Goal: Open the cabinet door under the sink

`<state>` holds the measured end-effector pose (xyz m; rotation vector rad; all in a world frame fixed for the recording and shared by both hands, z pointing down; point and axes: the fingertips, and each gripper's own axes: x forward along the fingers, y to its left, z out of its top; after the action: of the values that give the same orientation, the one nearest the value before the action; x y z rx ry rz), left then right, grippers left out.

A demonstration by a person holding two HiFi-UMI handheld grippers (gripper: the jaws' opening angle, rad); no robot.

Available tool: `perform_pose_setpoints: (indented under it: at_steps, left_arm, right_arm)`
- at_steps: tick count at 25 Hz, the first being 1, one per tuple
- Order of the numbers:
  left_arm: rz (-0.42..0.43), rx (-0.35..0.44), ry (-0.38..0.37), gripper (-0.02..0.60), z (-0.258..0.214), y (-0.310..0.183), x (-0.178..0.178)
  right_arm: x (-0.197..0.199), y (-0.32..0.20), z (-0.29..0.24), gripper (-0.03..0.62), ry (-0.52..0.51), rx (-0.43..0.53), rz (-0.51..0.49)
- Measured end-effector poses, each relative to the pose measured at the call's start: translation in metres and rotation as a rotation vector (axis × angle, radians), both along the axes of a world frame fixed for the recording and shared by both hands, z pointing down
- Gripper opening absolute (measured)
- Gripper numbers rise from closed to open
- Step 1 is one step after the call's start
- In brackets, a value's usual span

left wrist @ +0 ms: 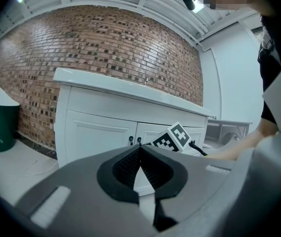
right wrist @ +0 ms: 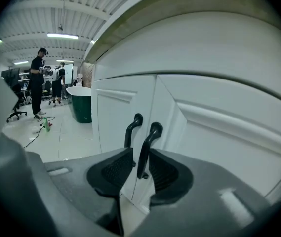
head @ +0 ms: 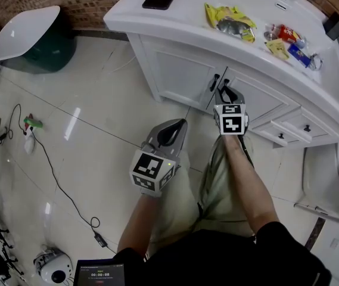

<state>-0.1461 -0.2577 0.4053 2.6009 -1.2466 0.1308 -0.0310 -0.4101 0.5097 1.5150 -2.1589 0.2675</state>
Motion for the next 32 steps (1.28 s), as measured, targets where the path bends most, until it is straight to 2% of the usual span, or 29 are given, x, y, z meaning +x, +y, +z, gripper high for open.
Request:
perform_pose_setpoints:
  at_steps: [2, 4, 15, 19, 24, 30, 32]
  left_arm:
    - [-0.002, 0.002, 0.003, 0.018, -0.001, 0.001, -0.001]
    - [-0.002, 0.001, -0.003, 0.018, -0.002, 0.001, -0.001]
    - [-0.023, 0.011, -0.041, 0.018, -0.007, 0.006, -0.008]
    - [-0.036, 0.023, -0.021, 0.018, -0.013, 0.006, -0.015]
    - [-0.03, 0.037, 0.044, 0.018, -0.016, 0.002, -0.014]
    - [-0.012, 0.019, -0.098, 0.017, -0.003, -0.008, 0.009]
    - [0.02, 0.018, -0.11, 0.017, -0.004, -0.007, 0.015]
  right_arm:
    - [0.001, -0.006, 0.003, 0.087, 0.003, 0.006, 0.006]
    - [0.003, -0.007, 0.002, 0.047, -0.011, 0.015, 0.019]
    - [0.0, 0.005, 0.004, 0.041, 0.005, 0.02, -0.045]
    - [-0.002, 0.023, 0.002, 0.033, -0.079, 0.07, -0.048]
    - [-0.007, 0.043, 0.003, 0.034, -0.082, 0.066, -0.074]
    - [-0.01, 0.066, 0.003, 0.034, -0.088, 0.056, -0.106]
    - [-0.01, 0.075, 0.003, 0.034, -0.091, 0.055, -0.117]
